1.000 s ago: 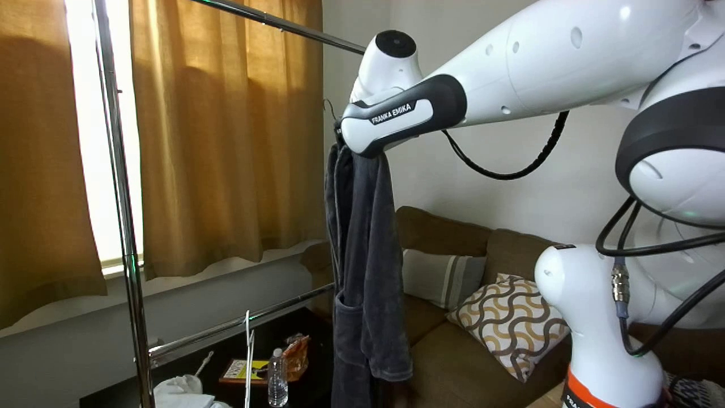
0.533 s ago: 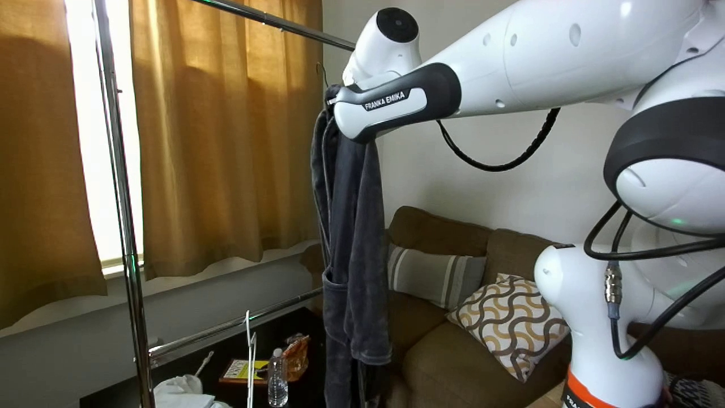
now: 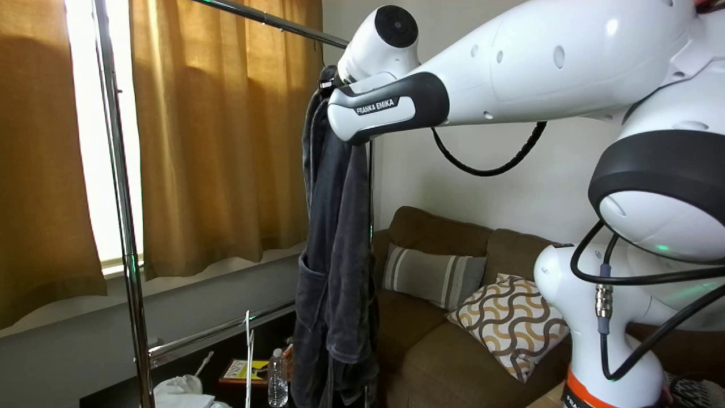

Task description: Hang the robe on the top rod

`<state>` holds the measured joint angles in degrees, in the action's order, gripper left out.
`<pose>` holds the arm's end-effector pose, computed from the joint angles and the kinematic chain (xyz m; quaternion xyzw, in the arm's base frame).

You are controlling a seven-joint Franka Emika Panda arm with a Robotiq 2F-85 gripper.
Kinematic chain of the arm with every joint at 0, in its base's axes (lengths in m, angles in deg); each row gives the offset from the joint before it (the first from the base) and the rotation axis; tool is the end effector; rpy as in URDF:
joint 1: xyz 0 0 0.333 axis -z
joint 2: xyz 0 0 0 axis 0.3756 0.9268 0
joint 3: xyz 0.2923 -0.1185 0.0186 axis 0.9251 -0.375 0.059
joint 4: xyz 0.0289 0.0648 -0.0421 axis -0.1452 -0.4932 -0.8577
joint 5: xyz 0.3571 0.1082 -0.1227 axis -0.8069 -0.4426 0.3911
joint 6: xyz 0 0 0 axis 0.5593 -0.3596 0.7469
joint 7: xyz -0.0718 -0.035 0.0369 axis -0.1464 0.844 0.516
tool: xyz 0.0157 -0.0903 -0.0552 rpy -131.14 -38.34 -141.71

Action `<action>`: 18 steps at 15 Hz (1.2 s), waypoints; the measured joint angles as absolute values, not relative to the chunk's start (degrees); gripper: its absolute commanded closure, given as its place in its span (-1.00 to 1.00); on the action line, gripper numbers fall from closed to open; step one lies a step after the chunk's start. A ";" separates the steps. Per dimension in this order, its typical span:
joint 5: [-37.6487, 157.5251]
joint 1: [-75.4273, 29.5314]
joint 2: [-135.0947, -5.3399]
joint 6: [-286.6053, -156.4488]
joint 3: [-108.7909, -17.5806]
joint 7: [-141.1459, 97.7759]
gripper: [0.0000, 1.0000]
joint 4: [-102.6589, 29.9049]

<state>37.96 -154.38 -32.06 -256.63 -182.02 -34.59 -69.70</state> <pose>0.4034 0.2605 0.6834 0.7565 -0.0132 0.6476 0.0905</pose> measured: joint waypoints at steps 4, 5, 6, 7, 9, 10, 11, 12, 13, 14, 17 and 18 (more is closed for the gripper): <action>37.13 -153.71 -32.30 -259.21 -182.26 -35.06 0.94 -68.42; 36.79 -153.48 -32.45 -259.99 -182.29 -35.23 0.94 -68.02; 36.34 -153.33 -32.75 -260.97 -182.28 -35.43 0.94 -67.58; 36.04 -153.30 -33.24 -261.71 -182.28 -35.47 0.94 -67.09; 35.66 -153.29 -34.51 -262.96 -182.28 -35.62 0.94 -66.12; 35.54 -153.23 -35.19 -263.24 -182.25 -35.86 0.94 -65.54; 35.38 -153.14 -36.00 -263.80 -182.16 -36.19 0.94 -64.94; 35.08 -153.12 -37.04 -264.46 -181.97 -36.59 0.94 -64.26; 34.90 -153.08 -38.22 -264.94 -181.72 -36.83 0.94 -63.53; 34.78 -153.03 -39.58 -265.37 -181.37 -36.95 0.94 -62.66; 34.72 -152.29 -43.86 -265.54 -179.60 -37.05 0.94 -59.51; 34.72 -151.86 -45.38 -265.54 -178.77 -37.07 0.94 -58.35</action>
